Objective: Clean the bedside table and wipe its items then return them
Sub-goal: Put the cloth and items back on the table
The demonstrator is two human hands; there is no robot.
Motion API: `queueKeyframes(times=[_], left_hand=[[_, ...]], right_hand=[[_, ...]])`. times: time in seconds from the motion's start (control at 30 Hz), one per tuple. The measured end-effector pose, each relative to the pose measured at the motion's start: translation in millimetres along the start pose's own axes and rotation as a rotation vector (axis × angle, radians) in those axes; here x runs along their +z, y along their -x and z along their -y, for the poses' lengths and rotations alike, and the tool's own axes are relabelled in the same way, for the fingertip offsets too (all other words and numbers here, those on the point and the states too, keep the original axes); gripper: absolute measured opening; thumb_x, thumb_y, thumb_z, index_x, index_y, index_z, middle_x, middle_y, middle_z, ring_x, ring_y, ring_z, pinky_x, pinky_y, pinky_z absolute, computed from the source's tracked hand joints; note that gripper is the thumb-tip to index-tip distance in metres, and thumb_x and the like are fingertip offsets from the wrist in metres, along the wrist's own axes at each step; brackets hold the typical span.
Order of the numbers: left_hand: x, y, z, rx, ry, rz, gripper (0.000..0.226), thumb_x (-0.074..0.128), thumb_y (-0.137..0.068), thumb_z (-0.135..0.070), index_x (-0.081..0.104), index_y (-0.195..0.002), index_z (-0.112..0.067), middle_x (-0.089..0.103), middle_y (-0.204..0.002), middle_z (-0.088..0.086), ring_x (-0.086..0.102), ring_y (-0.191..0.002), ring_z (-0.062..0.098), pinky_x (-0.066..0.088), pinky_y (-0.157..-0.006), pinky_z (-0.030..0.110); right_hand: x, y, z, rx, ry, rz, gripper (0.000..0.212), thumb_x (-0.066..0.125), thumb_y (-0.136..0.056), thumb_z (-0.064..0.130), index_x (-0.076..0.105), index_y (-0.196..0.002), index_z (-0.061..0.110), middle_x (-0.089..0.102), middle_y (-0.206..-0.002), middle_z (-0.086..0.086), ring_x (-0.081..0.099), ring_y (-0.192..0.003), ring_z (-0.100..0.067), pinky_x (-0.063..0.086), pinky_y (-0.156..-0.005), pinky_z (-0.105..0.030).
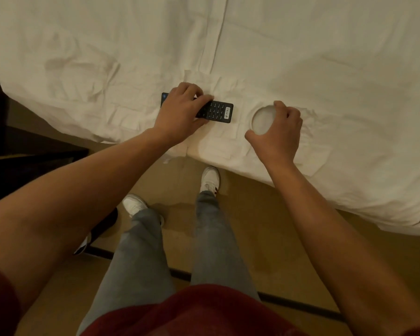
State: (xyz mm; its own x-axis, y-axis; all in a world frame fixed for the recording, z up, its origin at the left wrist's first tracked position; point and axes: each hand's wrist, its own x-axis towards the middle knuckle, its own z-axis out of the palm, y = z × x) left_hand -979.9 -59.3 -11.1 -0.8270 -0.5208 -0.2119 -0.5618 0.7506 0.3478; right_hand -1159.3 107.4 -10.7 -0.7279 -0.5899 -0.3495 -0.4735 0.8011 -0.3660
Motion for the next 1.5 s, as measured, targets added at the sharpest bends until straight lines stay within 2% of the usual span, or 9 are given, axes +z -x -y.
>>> queueKeyframes(times=[0.13, 0.23, 0.43, 0.73, 0.97, 1.1, 1.3, 1.5], left_hand=[[-19, 17, 18, -0.041, 0.031, -0.045, 0.055, 0.076, -0.088, -0.029, 0.06, -0.137, -0.012, 0.061, -0.123, 0.016, 0.054, -0.114, 0.038, 0.046, -0.094, 0.048], [-33, 39, 41, -0.089, 0.04, -0.077, 0.055, 0.075, -0.088, -0.03, 0.06, -0.138, -0.011, 0.06, -0.123, 0.017, 0.054, -0.113, 0.039, 0.046, -0.094, 0.049], [-57, 99, 104, -0.202, 0.032, -0.134, 0.057, 0.073, -0.09, -0.033, 0.058, -0.141, -0.012, 0.059, -0.126, 0.018, 0.053, -0.114, 0.04, 0.045, -0.096, 0.051], [-86, 228, 224, -0.374, 0.013, -0.221, 0.059, 0.07, -0.092, -0.035, 0.052, -0.144, -0.013, 0.055, -0.128, 0.019, 0.051, -0.116, 0.04, 0.048, -0.094, 0.053], [-102, 351, 322, -0.501, 0.002, -0.254, 0.061, 0.069, -0.093, -0.034, 0.05, -0.147, -0.012, 0.054, -0.132, 0.02, 0.048, -0.122, 0.04, 0.045, -0.1, 0.054], [-117, 424, 375, -0.593, 0.003, -0.284, 0.062, 0.069, -0.093, -0.034, 0.046, -0.149, -0.017, 0.052, -0.138, 0.014, 0.047, -0.125, 0.036, 0.048, -0.098, 0.052], [-133, 524, 436, -0.811, -0.022, -0.33, 0.06, 0.065, -0.095, -0.039, 0.045, -0.149, -0.021, 0.052, -0.139, 0.008, 0.047, -0.125, 0.032, 0.05, -0.096, 0.049], [-138, 590, 493, -0.979, -0.05, -0.339, 0.062, 0.067, -0.095, -0.035, 0.044, -0.15, -0.02, 0.05, -0.141, 0.009, 0.046, -0.127, 0.032, 0.05, -0.096, 0.05]], right_hand=[[-1, 2, 39, -0.096, -0.085, -0.018, 0.09, 0.08, -0.064, 0.039, 0.044, -0.144, 0.02, 0.044, -0.14, -0.008, 0.046, -0.128, -0.029, 0.042, -0.086, -0.031], [6, 6, 75, -0.171, -0.108, -0.004, 0.089, 0.079, -0.064, 0.039, 0.044, -0.144, 0.019, 0.045, -0.14, -0.007, 0.048, -0.126, -0.028, 0.038, -0.087, -0.027], [31, 35, 151, -0.304, -0.061, 0.072, 0.09, 0.078, -0.063, 0.043, 0.043, -0.144, 0.021, 0.044, -0.14, -0.006, 0.048, -0.125, -0.027, 0.038, -0.086, -0.027], [94, 112, 279, -0.515, -0.044, 0.183, 0.093, 0.077, -0.066, 0.041, 0.042, -0.15, 0.02, 0.044, -0.145, -0.006, 0.046, -0.13, -0.025, 0.035, -0.094, -0.024], [161, 191, 389, -0.664, -0.001, 0.219, 0.092, 0.078, -0.071, 0.047, 0.042, -0.15, 0.018, 0.045, -0.146, -0.008, 0.046, -0.13, -0.026, 0.042, -0.102, -0.031], [201, 232, 450, -0.746, 0.009, 0.262, 0.092, 0.08, -0.071, 0.046, 0.042, -0.15, 0.021, 0.045, -0.146, -0.006, 0.046, -0.13, -0.023, 0.038, -0.094, -0.026], [260, 284, 544, -0.876, -0.003, 0.376, 0.093, 0.078, -0.069, 0.042, 0.042, -0.152, 0.019, 0.044, -0.148, -0.009, 0.045, -0.135, -0.027, 0.034, -0.1, -0.026], [320, 324, 631, -1.06, 0.047, 0.485, 0.094, 0.082, -0.071, 0.04, 0.041, -0.152, 0.018, 0.042, -0.149, -0.011, 0.045, -0.135, -0.03, 0.034, -0.094, -0.027]])
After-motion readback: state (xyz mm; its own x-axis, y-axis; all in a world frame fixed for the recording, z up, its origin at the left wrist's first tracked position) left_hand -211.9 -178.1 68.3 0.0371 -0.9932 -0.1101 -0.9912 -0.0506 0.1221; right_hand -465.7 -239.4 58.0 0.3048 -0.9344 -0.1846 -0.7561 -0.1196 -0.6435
